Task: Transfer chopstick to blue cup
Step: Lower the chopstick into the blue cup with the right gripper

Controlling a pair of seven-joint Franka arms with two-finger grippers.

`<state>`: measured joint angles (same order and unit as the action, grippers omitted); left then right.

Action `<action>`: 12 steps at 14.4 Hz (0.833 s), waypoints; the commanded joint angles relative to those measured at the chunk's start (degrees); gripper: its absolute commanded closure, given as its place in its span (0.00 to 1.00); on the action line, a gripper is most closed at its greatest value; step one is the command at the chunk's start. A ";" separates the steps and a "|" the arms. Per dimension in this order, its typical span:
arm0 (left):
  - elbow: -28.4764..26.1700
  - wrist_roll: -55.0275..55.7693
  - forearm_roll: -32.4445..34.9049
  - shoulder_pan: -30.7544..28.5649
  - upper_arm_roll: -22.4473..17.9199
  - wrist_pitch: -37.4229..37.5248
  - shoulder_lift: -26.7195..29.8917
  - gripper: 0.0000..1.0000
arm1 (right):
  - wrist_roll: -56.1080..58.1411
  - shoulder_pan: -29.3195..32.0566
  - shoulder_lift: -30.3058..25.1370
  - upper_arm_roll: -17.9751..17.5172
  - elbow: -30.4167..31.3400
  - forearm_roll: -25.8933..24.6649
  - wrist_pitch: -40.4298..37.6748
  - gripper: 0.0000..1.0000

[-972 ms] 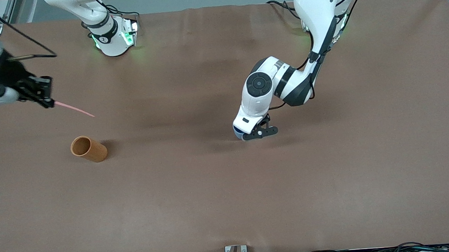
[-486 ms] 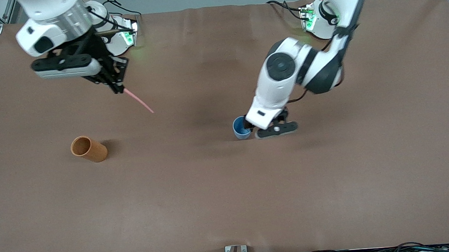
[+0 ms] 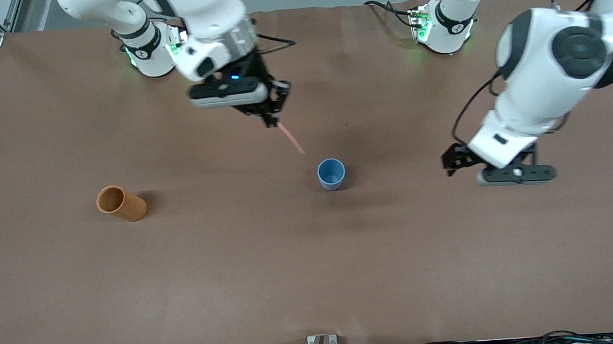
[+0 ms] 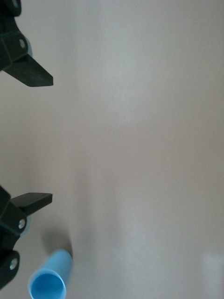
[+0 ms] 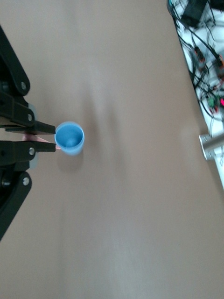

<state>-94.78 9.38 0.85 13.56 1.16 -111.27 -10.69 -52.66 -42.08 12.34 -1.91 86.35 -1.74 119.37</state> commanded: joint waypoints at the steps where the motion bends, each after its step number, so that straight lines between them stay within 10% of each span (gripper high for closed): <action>1: -0.85 -6.55 -0.67 -3.00 0.69 4.03 3.47 0.00 | -2.09 -3.43 4.35 0.60 -2.16 -3.17 3.75 0.95; 5: 7.39 -12.00 -0.94 -4.67 0.42 14.20 4.01 0.00 | -10.16 -7.74 8.30 0.51 -2.07 -15.82 4.55 0.98; 12: 13.40 -11.49 -2.25 -4.77 0.69 23.90 5.94 0.00 | -10.71 -10.12 12.61 0.51 -1.28 -19.88 10.18 0.93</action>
<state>-82.06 -2.19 -0.02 9.19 1.67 -88.92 -4.76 -62.34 -51.48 24.06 -1.75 85.72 -19.30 129.43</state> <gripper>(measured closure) 0.000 0.903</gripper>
